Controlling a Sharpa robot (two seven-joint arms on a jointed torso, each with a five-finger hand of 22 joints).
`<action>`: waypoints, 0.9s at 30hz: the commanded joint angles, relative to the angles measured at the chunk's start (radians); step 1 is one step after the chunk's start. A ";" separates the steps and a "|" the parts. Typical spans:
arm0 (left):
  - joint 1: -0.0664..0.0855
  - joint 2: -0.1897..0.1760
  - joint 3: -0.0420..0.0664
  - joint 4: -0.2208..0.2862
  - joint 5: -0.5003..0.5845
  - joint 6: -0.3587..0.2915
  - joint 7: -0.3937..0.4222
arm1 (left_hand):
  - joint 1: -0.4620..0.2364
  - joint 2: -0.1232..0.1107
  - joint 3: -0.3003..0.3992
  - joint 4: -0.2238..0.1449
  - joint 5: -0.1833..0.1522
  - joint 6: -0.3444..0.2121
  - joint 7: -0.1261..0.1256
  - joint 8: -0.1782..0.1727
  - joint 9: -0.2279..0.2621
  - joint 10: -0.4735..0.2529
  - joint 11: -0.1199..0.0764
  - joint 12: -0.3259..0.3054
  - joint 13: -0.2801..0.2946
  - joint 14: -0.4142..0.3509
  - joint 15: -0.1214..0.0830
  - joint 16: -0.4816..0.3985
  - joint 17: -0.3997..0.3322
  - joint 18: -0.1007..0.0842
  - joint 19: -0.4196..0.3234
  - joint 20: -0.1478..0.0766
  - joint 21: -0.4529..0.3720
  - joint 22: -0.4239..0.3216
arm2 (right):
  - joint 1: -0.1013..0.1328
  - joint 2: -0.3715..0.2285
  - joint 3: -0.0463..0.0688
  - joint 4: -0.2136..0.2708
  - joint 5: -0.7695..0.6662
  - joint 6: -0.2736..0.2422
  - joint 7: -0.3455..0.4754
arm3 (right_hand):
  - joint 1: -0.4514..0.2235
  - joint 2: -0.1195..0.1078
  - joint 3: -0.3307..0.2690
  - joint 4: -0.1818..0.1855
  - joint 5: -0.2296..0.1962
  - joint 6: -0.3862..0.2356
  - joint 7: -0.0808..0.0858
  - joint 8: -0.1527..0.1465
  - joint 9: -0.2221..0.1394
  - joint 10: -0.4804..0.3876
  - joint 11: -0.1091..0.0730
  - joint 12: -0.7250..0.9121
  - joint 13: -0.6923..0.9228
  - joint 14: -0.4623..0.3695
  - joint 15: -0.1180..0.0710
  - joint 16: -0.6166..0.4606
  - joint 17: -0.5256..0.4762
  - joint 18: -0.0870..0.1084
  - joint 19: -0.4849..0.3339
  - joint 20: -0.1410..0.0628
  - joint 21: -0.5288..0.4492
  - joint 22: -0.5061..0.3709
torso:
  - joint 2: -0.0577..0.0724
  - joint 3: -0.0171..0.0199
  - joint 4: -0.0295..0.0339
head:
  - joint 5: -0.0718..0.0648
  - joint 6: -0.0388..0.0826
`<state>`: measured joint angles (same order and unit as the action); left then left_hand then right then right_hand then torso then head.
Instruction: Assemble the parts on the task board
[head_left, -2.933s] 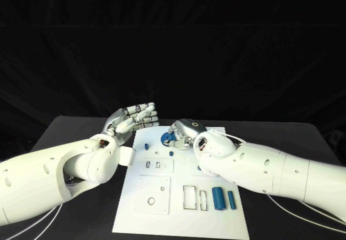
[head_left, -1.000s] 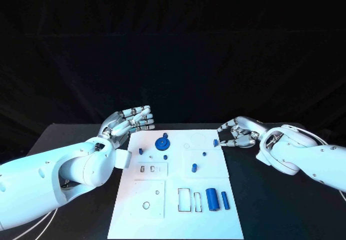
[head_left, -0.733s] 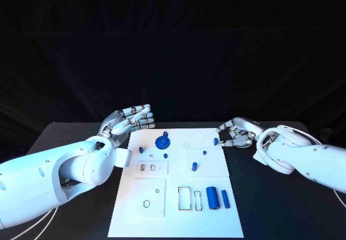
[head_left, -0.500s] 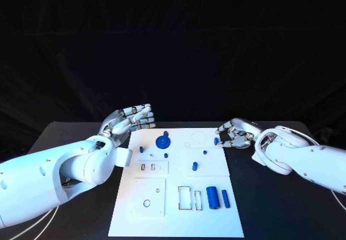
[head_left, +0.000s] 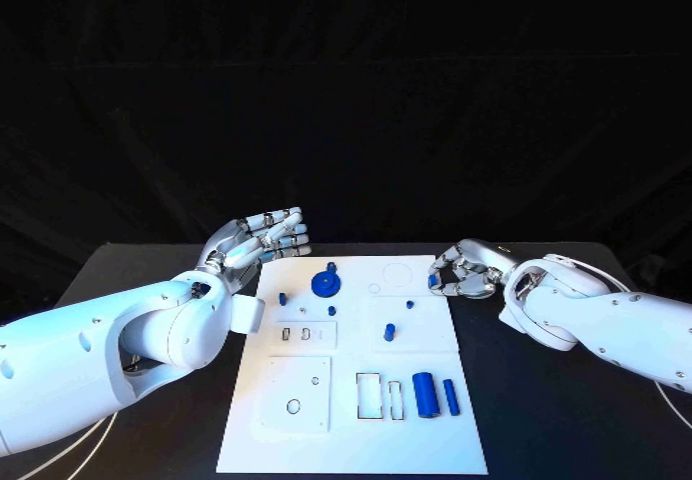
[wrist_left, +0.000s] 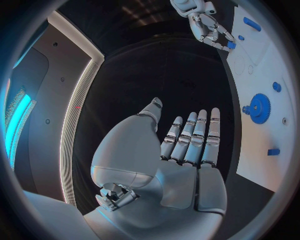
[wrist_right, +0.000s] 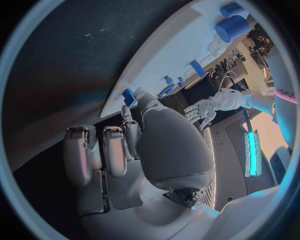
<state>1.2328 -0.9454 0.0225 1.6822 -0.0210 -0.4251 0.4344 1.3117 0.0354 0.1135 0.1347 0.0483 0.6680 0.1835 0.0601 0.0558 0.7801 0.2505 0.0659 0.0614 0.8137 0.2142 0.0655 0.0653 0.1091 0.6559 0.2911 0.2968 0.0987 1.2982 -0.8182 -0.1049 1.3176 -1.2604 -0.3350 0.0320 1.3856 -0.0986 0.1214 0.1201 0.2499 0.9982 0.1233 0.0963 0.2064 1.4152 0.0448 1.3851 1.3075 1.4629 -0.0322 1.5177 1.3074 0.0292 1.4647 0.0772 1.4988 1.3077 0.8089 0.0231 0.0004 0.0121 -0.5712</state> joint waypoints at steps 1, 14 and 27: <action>0.000 0.001 0.000 0.002 -0.001 0.018 0.009 | 0.006 0.000 -0.001 -0.006 0.003 0.003 0.107 -0.004 0.000 0.003 -0.004 -0.003 0.000 0.002 -0.001 0.000 0.001 -0.006 -0.008 0.000 -0.002 -0.002 | -0.001 0.003 0.000 -0.001 -0.012 0.009 -0.014 | 0.000 0.006 -0.001 0.000 0.005 0.004 0.000 0.006 0.001 0.005 -0.001 0.002 0.098 0.091 0.006 0.007 0.189 -0.011 0.058 0.007 0.005 0.209 | 0.000 0.0003 -0.0002 | 0.000 -0.002; 0.000 0.000 0.000 0.002 -0.001 0.018 0.009 | 0.006 0.000 -0.001 -0.006 0.003 0.003 0.107 -0.004 0.000 0.003 -0.004 -0.003 0.000 0.002 -0.001 0.000 0.001 -0.006 -0.008 0.000 -0.002 -0.002 | -0.005 0.014 0.000 -0.012 -0.012 0.013 -0.019 | 0.006 0.017 0.005 0.000 0.006 0.018 -0.002 0.009 0.002 0.008 -0.004 0.006 0.101 0.091 0.004 0.009 0.192 -0.012 0.061 0.006 0.009 0.213 | 0.000 0.0003 -0.0004 | 0.002 -0.003; 0.000 -0.001 0.000 0.002 -0.001 0.019 0.008 | 0.008 0.001 -0.001 -0.008 0.003 0.000 0.108 -0.005 0.000 0.000 -0.004 -0.003 0.000 0.001 -0.001 -0.001 0.001 -0.007 -0.008 0.000 -0.002 -0.002 | -0.005 0.024 0.000 -0.026 -0.005 -0.010 -0.023 | 0.031 0.073 0.051 -0.007 -0.039 0.075 -0.022 0.029 0.010 0.016 -0.020 0.014 0.109 0.092 -0.009 0.012 0.199 -0.015 0.071 -0.004 0.022 0.225 | 0.000 0.0003 -0.0001 | 0.002 -0.007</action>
<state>1.2328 -0.9471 0.0224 1.6823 -0.0209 -0.4251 0.4343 1.3117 0.0354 0.1106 0.1320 0.0483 0.6680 0.1836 0.0601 0.0558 0.7801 0.2505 0.0660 0.0614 0.8137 0.2142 0.0655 0.0653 0.1091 0.6559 0.2911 0.2968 0.0979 1.2940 -0.7951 -0.1045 1.2932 -1.2623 -0.3345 0.0163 1.4120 -0.0429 0.1677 0.1127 0.2160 1.0654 0.1033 0.1199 0.2112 1.4295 0.0305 1.3939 1.3118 1.4667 -0.0361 1.5265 1.3074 0.0294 1.4647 0.0770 1.5160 1.3074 0.8089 0.0235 0.0002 0.0144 -0.5774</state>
